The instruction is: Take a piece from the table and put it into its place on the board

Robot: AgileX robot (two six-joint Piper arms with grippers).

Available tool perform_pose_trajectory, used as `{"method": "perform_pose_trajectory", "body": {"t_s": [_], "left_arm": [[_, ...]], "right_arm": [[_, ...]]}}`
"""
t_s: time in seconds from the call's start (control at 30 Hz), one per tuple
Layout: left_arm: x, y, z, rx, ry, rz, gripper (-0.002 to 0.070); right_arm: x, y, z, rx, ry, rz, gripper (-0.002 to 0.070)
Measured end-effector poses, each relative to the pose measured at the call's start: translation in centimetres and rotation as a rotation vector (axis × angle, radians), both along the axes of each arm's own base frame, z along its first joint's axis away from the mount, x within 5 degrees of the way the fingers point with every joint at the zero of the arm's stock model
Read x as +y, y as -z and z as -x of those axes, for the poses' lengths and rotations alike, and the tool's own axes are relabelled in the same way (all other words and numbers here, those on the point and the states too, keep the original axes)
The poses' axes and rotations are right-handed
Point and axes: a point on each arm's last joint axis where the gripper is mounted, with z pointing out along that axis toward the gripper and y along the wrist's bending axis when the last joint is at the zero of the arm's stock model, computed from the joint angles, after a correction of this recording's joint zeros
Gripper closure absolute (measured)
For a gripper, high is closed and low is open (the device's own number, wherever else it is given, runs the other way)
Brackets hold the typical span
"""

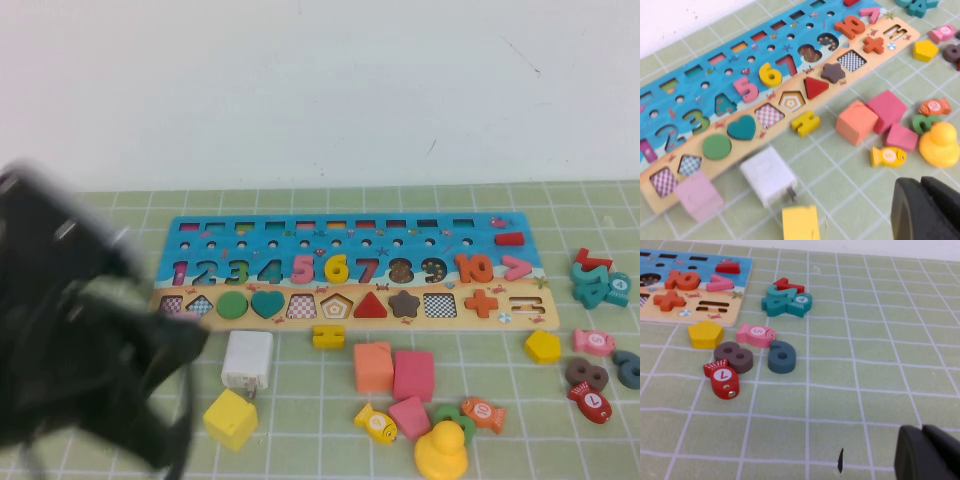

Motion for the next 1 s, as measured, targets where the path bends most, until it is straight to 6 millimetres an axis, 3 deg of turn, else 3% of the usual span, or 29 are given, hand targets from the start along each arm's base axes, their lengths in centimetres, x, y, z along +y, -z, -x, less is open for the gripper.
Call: {"method": "perform_pose_trajectory", "body": {"t_s": [0.17, 0.3, 0.47, 0.67, 0.83, 1.0], "left_arm": [[2.2, 0.6, 3.8, -0.011, 0.016, -0.039, 0.0676], [4.0, -0.2, 6.8, -0.057, 0.008, -0.021, 0.0676], [6.1, 0.0, 9.4, -0.101, -0.058, -0.016, 0.0676], [7.8, 2.9, 10.7, -0.101, -0.18, 0.001, 0.0676], [8.3, 6.3, 10.6, -0.268, -0.223, 0.061, 0.0676], [8.6, 9.9, 10.6, -0.389, -0.34, 0.237, 0.0676]], "right_arm": [[0.0, 0.0, 0.0, 0.0, 0.0, 0.0, 0.0678], [0.0, 0.0, 0.0, 0.0, 0.0, 0.0, 0.0678], [0.0, 0.0, 0.0, 0.0, 0.0, 0.0, 0.0678], [0.0, 0.0, 0.0, 0.0, 0.0, 0.0, 0.0678], [0.0, 0.0, 0.0, 0.0, 0.0, 0.0, 0.0678], [0.0, 0.0, 0.0, 0.0, 0.0, 0.0, 0.0678]]}}
